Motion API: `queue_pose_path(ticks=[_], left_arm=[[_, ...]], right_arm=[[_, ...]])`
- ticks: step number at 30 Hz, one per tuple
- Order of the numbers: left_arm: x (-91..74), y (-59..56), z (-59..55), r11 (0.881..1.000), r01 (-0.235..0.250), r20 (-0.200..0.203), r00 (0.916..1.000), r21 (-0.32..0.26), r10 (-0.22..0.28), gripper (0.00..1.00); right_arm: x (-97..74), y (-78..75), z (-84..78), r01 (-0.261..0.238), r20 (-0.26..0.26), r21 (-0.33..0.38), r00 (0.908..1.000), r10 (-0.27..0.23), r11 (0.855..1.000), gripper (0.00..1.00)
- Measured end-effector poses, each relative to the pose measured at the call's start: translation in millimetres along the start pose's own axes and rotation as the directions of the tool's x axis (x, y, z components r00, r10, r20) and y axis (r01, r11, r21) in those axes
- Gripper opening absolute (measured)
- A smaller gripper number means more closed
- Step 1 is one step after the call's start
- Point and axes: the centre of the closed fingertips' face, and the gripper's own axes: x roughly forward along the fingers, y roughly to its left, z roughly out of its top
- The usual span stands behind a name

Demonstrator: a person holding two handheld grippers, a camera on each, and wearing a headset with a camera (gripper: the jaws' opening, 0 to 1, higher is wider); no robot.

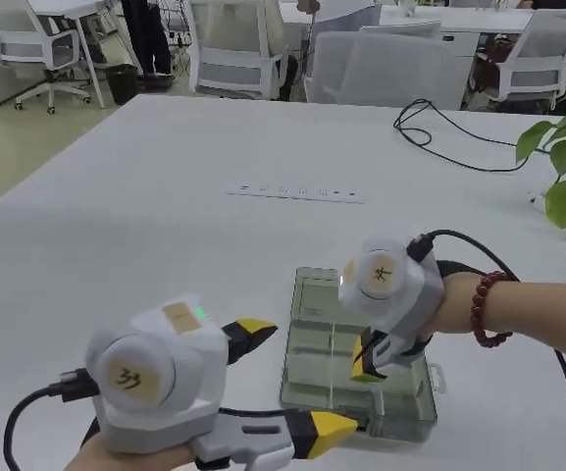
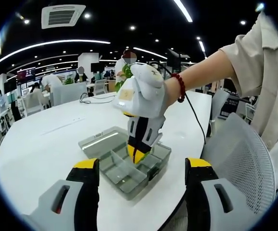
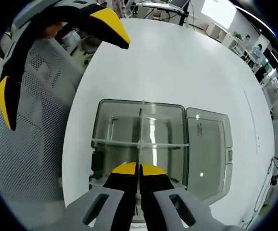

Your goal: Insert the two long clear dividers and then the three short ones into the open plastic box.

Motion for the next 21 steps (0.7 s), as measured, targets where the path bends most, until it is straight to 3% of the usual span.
queue_pose_path(ticks=[11, 21], left_arm=[[-2.4, 2.8, -0.7, 1.000, -0.015, -0.001, 0.9999, 0.006, 0.015, 0.73], [-10.0, 9.6, -1.3, 0.999, -0.036, -0.006, 0.9993, 0.006, 0.036, 0.75]], right_arm=[[2.2, 0.1, -2.1, -0.012, -0.017, 0.025, 0.9998, 0.012, 1.000, 0.02], [-3.2, -0.6, 3.2, -0.017, 0.053, 0.072, 0.9985, 0.013, 0.997, 0.09]])
